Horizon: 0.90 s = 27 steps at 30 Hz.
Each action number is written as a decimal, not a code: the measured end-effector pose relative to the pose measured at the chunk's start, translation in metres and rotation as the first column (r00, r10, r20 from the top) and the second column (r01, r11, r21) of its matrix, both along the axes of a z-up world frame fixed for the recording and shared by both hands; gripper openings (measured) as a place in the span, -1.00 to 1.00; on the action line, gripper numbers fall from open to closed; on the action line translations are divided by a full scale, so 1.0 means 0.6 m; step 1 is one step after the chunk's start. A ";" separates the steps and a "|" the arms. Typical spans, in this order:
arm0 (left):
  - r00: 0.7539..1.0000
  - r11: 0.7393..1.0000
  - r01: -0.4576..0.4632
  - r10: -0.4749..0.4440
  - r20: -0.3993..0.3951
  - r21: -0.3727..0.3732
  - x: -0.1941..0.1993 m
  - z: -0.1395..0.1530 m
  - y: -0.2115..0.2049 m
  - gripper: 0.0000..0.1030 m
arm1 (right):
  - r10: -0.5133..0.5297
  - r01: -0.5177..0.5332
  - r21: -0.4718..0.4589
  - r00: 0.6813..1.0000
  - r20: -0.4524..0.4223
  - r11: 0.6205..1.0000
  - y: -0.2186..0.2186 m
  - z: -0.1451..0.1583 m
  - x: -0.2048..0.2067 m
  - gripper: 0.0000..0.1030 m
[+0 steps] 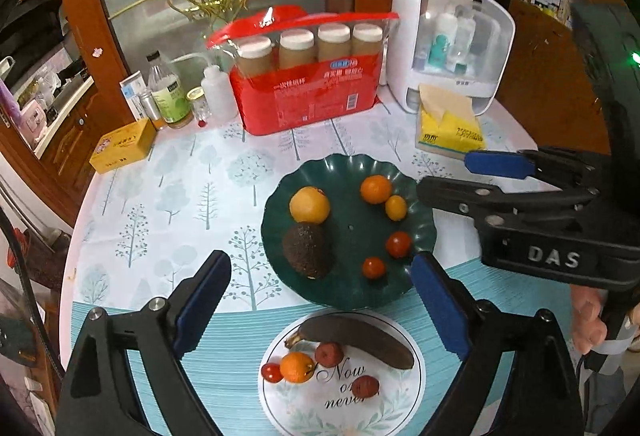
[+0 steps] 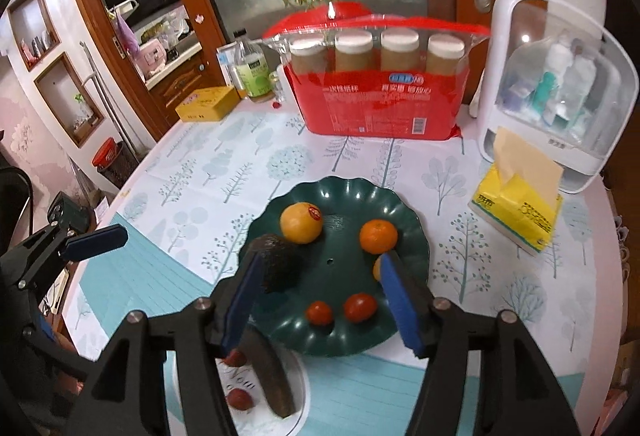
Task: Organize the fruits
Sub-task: 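Open both tools over the green plate and withdraw toward the white plate, then grasp a cherry tomato with the left tool while the right tool grasps a lychee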
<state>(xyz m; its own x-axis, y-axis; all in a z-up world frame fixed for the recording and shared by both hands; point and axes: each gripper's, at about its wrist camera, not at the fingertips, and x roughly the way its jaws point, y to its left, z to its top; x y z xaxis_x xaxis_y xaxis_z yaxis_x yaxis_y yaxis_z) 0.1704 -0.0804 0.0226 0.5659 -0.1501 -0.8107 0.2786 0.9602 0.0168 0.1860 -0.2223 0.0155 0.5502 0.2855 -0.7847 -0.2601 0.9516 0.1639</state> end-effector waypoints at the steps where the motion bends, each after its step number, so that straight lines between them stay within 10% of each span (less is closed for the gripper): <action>1: 1.000 1.000 0.002 -0.002 0.005 -0.006 -0.008 0.007 0.006 0.78 | -0.003 0.003 0.001 1.000 0.007 1.000 0.002 0.007 -0.010 0.20; 16: 0.999 0.999 0.036 -0.036 0.027 -0.003 -0.088 0.021 0.080 0.82 | -0.024 0.025 -0.014 0.995 0.097 1.000 0.060 0.051 -0.157 0.21; 27: 0.995 0.996 0.052 -0.058 -0.079 -0.066 -0.112 -0.083 0.155 0.82 | -0.097 0.099 -0.048 0.994 0.055 0.994 0.088 -0.042 -0.222 0.21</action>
<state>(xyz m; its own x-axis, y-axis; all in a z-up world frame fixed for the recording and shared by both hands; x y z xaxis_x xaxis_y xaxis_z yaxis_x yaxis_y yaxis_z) 0.1030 0.0125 -0.0270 0.4884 -0.2321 -0.8412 0.3290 0.9418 -0.0688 0.0528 -0.1698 -0.0096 0.6142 0.1887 -0.7662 -0.1723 0.9796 0.1032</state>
